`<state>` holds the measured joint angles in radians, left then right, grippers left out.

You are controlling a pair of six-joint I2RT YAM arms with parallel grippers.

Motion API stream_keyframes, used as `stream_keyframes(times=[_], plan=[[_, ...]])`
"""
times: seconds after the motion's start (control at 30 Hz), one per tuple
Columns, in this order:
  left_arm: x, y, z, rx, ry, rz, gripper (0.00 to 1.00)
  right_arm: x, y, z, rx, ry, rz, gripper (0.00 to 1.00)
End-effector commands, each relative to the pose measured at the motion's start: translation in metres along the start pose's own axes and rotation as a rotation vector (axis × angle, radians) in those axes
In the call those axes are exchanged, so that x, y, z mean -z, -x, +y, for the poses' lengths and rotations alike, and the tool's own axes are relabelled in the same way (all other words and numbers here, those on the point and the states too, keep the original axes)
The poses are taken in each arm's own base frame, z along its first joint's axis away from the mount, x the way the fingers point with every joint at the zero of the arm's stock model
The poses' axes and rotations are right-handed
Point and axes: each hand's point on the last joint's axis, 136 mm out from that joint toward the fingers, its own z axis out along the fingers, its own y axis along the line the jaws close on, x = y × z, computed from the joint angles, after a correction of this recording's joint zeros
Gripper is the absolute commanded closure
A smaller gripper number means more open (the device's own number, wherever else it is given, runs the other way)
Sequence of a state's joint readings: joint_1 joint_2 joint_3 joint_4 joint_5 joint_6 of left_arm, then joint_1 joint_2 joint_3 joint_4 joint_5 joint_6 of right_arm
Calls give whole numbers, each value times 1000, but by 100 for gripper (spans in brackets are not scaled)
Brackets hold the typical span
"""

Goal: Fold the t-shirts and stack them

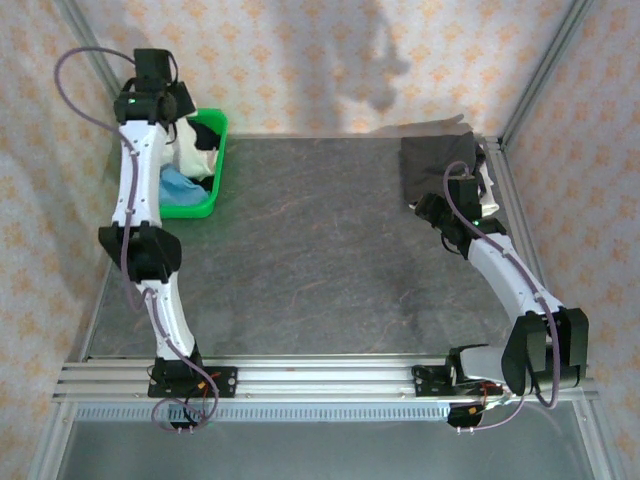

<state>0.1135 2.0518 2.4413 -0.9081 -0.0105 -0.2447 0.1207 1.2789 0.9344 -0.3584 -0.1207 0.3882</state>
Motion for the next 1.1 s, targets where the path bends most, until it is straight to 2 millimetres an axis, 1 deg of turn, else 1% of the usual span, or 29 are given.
stream_keyframes(times=[0.0, 0.07, 0.1, 0.17, 0.2, 0.23, 0.27, 0.33, 0.37, 0.4, 0.43, 0.53, 0.6, 0.7, 0.77, 0.8, 0.83, 0.87, 0.93, 1.0, 1.03, 1.07], plan=[[6, 19, 2, 27, 12, -70, 100, -1, 2, 3, -2, 24, -10, 30], [18, 32, -5, 55, -28, -98, 100, 0, 2, 6, -2, 36, -6, 30], [27, 41, -11, 71, -67, -121, 100, 0, 2, 8, -3, 45, -5, 30], [52, 63, -22, 108, -137, -187, 100, 2, 2, 12, -1, 69, -3, 30], [70, 76, -25, 127, -164, -233, 100, 4, 2, 15, 0, 88, -1, 30], [91, 91, -29, 150, -204, -288, 100, 5, 2, 19, 0, 109, -1, 31], [108, 101, -34, 165, -249, -326, 100, 7, 2, 23, 1, 130, 0, 31], [158, 126, -43, 212, -353, -427, 100, 11, 1, 33, 8, 187, 2, 30], [179, 134, -49, 218, -407, -465, 100, 14, 2, 38, 8, 213, 2, 31], [209, 141, -55, 225, -464, -511, 100, 16, 1, 44, 9, 246, 6, 31], [232, 148, -62, 226, -524, -549, 100, 19, 1, 51, 12, 281, 7, 30], [289, 155, -83, 238, -699, -611, 100, 26, -2, 72, 36, 375, 18, 31], [318, 157, -98, 239, -814, -631, 100, 31, -4, 82, 51, 405, 17, 31], [354, 155, -118, 264, -980, -625, 100, 41, -7, 96, 77, 458, 18, 30], [368, 148, -134, 259, -1073, -591, 100, 47, -8, 104, 83, 496, 15, 30], [370, 142, -144, 252, -1112, -561, 100, 48, -10, 107, 84, 511, 17, 30], [367, 136, -152, 250, -1130, -528, 100, 48, -12, 110, 85, 523, 19, 30], [361, 128, -163, 241, -1153, -488, 100, 57, -10, 113, 89, 548, 0, 30], [334, 113, -182, 231, -1143, -401, 100, 57, -12, 112, 81, 547, 0, 30], [288, 95, -197, 240, -1104, -299, 100, 51, -16, 107, 75, 517, 11, 29], [263, 85, -202, 246, -1068, -255, 100, 47, -18, 102, 71, 488, 18, 29], [232, 72, -205, 250, -1010, -205, 100, 42, -20, 95, 68, 447, 23, 29]])
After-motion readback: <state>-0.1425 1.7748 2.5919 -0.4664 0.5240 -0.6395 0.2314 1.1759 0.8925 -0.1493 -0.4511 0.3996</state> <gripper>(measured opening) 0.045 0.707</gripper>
